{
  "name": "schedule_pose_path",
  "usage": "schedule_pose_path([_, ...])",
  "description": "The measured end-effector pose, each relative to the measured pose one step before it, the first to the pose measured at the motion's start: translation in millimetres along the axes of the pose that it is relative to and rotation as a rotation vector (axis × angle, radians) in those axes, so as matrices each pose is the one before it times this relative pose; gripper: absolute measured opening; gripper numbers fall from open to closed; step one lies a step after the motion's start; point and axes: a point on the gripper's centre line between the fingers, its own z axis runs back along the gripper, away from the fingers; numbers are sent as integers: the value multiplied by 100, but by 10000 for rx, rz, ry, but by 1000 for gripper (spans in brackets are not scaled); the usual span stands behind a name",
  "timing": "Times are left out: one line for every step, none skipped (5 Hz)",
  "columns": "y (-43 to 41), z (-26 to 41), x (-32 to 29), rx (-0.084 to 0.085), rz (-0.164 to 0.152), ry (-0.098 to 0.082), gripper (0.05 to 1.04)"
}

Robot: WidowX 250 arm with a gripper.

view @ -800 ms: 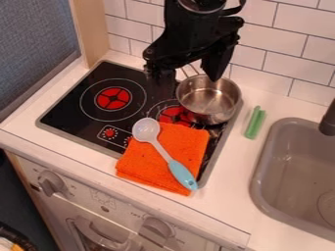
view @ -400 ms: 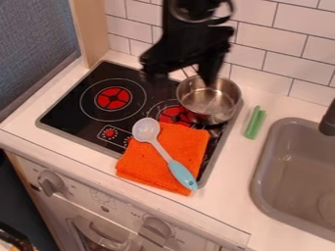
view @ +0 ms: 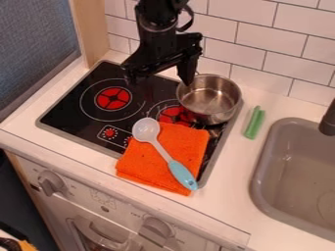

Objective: Moved the silver pot to the lower left corner of the stove

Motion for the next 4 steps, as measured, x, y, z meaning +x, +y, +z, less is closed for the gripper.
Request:
schedule_pose_path([-433, -2362, 1023, -318, -119, 277, 1000])
schedule_pose_path([-1460, -1768, 732, -16, -309, 152, 1000])
schedule_pose_path([-2079, -1897, -692, -178, -277, 452, 1000])
schedule_pose_path([-1229, -1215, -433, 143, -206, 117, 930])
